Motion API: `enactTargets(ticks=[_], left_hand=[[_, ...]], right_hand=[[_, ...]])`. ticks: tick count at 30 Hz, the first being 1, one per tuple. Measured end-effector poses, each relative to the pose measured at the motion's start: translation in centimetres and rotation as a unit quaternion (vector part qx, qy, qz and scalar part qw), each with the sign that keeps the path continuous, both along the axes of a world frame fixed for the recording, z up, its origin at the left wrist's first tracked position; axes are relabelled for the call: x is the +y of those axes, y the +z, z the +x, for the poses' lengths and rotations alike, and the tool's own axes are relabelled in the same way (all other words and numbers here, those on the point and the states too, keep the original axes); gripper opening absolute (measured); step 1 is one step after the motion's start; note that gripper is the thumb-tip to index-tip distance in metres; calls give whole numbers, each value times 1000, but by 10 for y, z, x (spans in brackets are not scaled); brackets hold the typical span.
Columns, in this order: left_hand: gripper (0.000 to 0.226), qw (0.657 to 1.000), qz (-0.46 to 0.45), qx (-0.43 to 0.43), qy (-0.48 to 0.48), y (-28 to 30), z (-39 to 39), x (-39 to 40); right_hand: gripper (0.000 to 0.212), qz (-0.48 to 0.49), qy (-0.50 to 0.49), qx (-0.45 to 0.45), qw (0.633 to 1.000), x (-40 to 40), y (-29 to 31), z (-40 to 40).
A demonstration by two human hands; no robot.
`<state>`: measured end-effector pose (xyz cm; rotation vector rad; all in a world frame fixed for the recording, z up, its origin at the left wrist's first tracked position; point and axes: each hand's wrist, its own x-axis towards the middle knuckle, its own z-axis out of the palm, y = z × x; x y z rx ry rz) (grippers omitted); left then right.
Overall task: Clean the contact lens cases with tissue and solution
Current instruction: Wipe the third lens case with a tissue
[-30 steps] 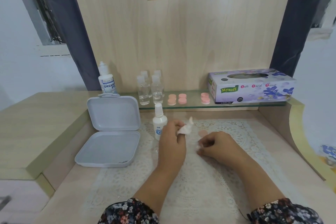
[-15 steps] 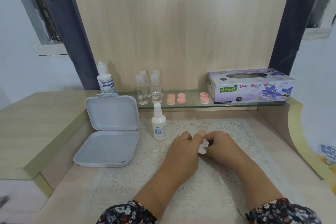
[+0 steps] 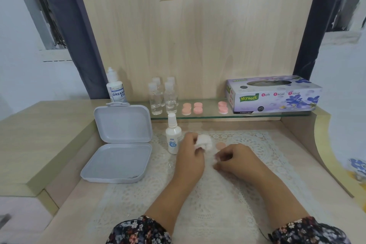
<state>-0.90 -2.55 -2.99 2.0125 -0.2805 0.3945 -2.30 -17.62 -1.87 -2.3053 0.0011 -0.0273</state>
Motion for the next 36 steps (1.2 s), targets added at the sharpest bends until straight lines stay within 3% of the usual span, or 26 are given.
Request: enactTargets(ticks=[3,6,14,17,22,25,29,32,36], left_hand=[[28,995,54,-74,47,-3,2,16],[22,978,177,-112,15,-7,-2,23],[32,908,401,-117,-26,-10,-3,19],[40,894,423,-148,-22,-5,-5,15],[34,921,348,-169,-43,-12,-4,13],[22,956,284,-62,-40,-15,-2,15],[31,992,97,41,-76,-6,1,16],[17,992,-84,71,-59,4,-1,16],[10,970,-193,137,-58,7,-2,17]], right_hand=[[20,-12,0,1,1000,1,1,-1],[19,-7,-2,3,1000,1,2,-2],[8,-2,-6,-7,1000,1,-2,-1],[10,4,3,-4,1000,1,-2,-2],[17,-26,4,-21,999,4,-3,0],[21,-14,7,-22,1000,4,-4,-2],[21,4,8,-33,999,1,-3,-2],[19,54,-20,-39,998,-2,-1,-1],[16,175,-96,-95,975,-8,-1,3]])
